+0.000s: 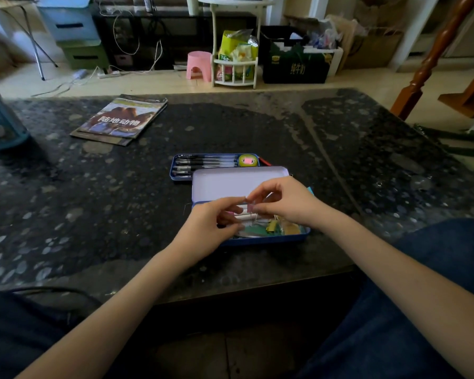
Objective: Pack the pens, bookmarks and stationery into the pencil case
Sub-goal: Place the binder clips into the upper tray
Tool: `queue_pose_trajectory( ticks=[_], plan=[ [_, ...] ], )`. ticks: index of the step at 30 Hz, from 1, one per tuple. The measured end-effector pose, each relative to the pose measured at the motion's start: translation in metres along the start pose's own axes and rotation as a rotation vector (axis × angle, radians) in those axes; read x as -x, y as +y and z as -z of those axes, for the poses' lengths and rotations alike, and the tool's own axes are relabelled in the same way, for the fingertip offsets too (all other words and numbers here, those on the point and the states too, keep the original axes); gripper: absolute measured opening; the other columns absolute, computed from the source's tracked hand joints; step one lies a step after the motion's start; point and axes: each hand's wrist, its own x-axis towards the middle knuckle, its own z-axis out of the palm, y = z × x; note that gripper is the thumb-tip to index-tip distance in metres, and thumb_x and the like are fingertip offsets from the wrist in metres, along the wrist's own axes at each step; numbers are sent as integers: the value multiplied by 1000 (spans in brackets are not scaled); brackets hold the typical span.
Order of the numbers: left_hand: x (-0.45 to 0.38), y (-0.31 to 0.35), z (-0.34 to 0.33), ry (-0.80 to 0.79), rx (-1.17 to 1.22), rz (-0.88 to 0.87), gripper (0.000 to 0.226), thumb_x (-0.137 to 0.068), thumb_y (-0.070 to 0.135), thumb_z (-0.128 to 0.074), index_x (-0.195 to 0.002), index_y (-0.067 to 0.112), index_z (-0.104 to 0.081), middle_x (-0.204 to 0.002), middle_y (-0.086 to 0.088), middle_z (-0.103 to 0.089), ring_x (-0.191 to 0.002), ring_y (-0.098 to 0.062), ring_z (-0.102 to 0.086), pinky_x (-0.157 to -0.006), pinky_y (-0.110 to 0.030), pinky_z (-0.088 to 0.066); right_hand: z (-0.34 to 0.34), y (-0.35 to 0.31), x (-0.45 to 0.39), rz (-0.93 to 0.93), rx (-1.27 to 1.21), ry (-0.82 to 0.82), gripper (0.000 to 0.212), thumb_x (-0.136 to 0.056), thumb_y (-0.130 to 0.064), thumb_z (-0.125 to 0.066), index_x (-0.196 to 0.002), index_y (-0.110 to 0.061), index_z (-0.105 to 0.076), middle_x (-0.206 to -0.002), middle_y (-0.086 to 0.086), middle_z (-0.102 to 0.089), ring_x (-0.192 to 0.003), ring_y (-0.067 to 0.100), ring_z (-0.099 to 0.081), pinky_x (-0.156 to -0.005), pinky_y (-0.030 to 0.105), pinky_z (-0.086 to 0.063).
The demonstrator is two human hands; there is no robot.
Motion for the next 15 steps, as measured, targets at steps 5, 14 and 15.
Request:
queue_pose_trajectory(
  ticks=[5, 14, 15],
  plan=[
    [-1, -1, -2, 23, 31, -4, 50, -76, -2, -70, -118, 24, -59, -96, 7, -67, -82, 4, -65, -71, -4, -46, 0, 1, 0, 31, -101, -29, 23, -78, 3, -72, -93, -13, -65, -87, 1, -73, -80, 9, -71, -74, 17, -55],
    [0, -6, -4, -79, -221, -62, 42, -81, 6, -63, -121, 22, -61, -109, 7, -68, -96, 0, -59, -83, -4, -40, -6, 9, -3, -24, 78, -34, 28, -72, -2, -77, -83, -23, -61, -83, -6, -68, -75, 4, -67, -63, 10, -51],
    [0, -6, -4, -88, -249, -75, 39, -83, 6, -61, -118, 23, -63, -109, 9, -68, -95, 1, -57, -82, -2, -38, -6, 9, -4, -30, 135, -37, 29, -73, -5, -78, -81, -27, -60, -83, -7, -67, -75, 4, -65, -61, 9, -50]
  ],
)
